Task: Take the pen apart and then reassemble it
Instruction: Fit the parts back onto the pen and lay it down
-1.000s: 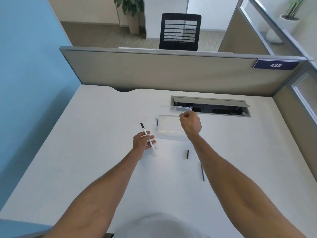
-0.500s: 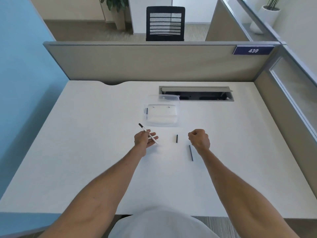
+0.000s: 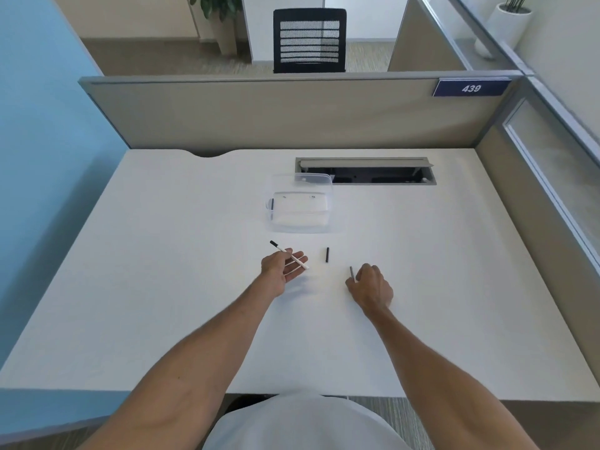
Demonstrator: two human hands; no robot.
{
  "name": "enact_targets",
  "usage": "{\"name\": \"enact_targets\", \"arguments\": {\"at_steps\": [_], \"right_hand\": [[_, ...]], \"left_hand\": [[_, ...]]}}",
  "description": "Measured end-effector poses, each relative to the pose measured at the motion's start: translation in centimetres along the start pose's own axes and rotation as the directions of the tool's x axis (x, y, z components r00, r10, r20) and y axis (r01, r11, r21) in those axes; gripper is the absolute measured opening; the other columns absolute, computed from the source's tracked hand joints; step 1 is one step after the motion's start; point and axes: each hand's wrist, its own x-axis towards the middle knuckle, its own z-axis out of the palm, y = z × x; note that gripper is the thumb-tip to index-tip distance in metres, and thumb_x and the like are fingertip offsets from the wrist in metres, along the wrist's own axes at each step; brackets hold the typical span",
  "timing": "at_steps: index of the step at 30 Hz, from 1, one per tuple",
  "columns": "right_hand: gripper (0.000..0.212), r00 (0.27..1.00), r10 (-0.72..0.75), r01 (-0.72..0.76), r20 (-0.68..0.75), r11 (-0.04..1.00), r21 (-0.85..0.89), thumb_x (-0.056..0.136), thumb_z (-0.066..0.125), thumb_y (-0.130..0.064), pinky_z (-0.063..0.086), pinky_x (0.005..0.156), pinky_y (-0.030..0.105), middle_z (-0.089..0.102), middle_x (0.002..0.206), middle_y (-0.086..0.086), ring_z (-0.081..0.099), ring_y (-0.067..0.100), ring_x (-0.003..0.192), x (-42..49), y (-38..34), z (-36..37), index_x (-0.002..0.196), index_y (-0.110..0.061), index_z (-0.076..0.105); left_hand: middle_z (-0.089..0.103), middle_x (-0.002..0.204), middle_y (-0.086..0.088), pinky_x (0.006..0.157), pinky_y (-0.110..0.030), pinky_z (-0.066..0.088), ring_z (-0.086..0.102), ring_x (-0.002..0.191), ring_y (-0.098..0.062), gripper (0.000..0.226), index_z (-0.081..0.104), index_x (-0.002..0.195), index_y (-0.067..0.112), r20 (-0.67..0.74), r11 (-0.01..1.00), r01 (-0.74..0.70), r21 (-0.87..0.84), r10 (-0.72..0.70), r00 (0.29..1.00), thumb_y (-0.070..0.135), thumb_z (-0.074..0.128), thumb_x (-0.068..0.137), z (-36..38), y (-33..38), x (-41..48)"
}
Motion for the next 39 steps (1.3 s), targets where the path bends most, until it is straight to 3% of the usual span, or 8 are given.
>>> {"name": "enact_targets", "arguments": {"at_steps": [8, 12, 16, 18, 21, 27, 31, 39], "right_hand": [[0.022, 1.000, 0.026, -0.026, -0.001, 0.996, 0.087, 0.105, 0.059, -0.021, 0.059, 0.100, 0.043, 0.067, 0.131, 0.007, 0.073, 0.036, 0.113, 0.2, 0.1, 0.3, 0.118, -0.007, 0.071], [0.022, 1.000, 0.016, -0.017, 0.009, 0.994, 0.108, 0.104, 0.060, -0.020, 0.058, 0.099, 0.042, 0.068, 0.131, 0.007, 0.072, 0.036, 0.114, 0.5, 0.0, -0.1, 0.118, -0.007, 0.071], [0.018, 0.999, -0.016, 0.024, -0.046, 0.985, 0.172, 0.102, 0.056, -0.017, 0.059, 0.093, 0.043, 0.075, 0.118, 0.006, 0.073, 0.037, 0.107, 0.8, -1.6, -0.8, 0.114, -0.009, 0.068], [0.017, 0.996, -0.032, 0.051, -0.086, 0.974, 0.221, 0.103, 0.055, -0.017, 0.059, 0.092, 0.043, 0.078, 0.113, 0.006, 0.074, 0.037, 0.104, 0.8, -2.8, -1.2, 0.114, -0.012, 0.068], [0.014, 0.989, -0.105, 0.134, -0.109, 0.940, 0.315, 0.104, 0.061, -0.020, 0.060, 0.092, 0.041, 0.080, 0.113, -0.002, 0.075, 0.030, 0.105, 0.8, -4.5, -1.5, 0.114, -0.016, 0.070], [0.011, 0.977, -0.185, 0.211, -0.103, 0.818, 0.535, 0.099, 0.071, -0.023, 0.063, 0.089, 0.048, 0.080, 0.105, -0.005, 0.077, 0.024, 0.098, 0.5, -7.9, -1.6, 0.109, -0.021, 0.074], [0.009, 0.958, -0.259, 0.283, -0.124, 0.774, 0.567, 0.096, 0.075, -0.023, 0.062, 0.087, 0.046, 0.080, 0.100, -0.004, 0.076, 0.022, 0.095, -0.1, -9.6, -1.3, 0.105, -0.023, 0.077], [0.005, 0.915, -0.393, 0.377, -0.088, 0.761, 0.528, 0.095, 0.075, -0.021, 0.063, 0.091, 0.049, 0.080, 0.102, -0.006, 0.075, 0.021, 0.095, -1.0, -11.2, -0.5, 0.100, -0.021, 0.077]], "left_hand": [[0.068, 0.147, -0.028, 0.116, -0.050, 0.056, 0.071, 0.115, -0.040, 0.015, 0.057, 0.124, 0.004, 0.021, 0.997, 0.012, -0.074, -0.011, 1.000, -0.002, 0.053, 0.110, -0.5, -0.2, 0.1], [0.067, 0.149, -0.029, 0.102, -0.044, 0.061, 0.070, 0.116, -0.040, 0.017, 0.054, 0.126, 0.003, 0.041, 0.990, 0.025, -0.138, -0.020, 0.999, -0.003, 0.051, 0.110, -0.4, -0.2, -0.3], [0.067, 0.147, -0.030, 0.095, -0.038, 0.061, 0.075, 0.094, -0.036, 0.016, 0.052, 0.125, 0.003, 0.035, 0.986, 0.004, -0.169, 0.002, 0.999, -0.002, 0.049, 0.111, -0.3, 0.2, -0.3], [0.068, 0.147, -0.030, 0.093, -0.037, 0.061, 0.075, 0.099, -0.037, 0.016, 0.052, 0.125, 0.003, 0.029, 0.985, -0.009, -0.175, 0.014, 0.999, -0.002, 0.048, 0.111, -0.4, 0.5, -0.3], [0.068, 0.146, -0.031, 0.095, -0.038, 0.061, 0.072, 0.111, -0.041, 0.012, 0.054, 0.121, 0.002, 0.023, 0.983, -0.010, -0.182, 0.014, 1.000, -0.002, 0.048, 0.111, -0.6, 1.0, -0.3], [0.066, 0.149, -0.031, 0.099, -0.040, 0.061, 0.073, 0.088, -0.032, 0.011, 0.053, 0.115, 0.003, -0.001, 0.972, -0.038, -0.233, 0.039, 0.999, -0.004, 0.044, 0.112, -1.4, 2.5, 0.2], [0.067, 0.148, -0.030, 0.109, -0.041, 0.058, 0.077, 0.077, -0.027, 0.015, 0.047, 0.122, 0.003, -0.050, 0.954, -0.055, -0.296, 0.042, 0.998, -0.005, 0.040, 0.112, -2.0, 3.5, 0.7], [0.067, 0.147, -0.032, 0.118, -0.043, 0.055, 0.073, 0.086, -0.031, 0.017, 0.042, 0.123, 0.003, -0.075, 0.934, -0.068, -0.350, 0.045, 0.996, -0.006, 0.036, 0.111, -2.8, 4.4, 0.8]]}}
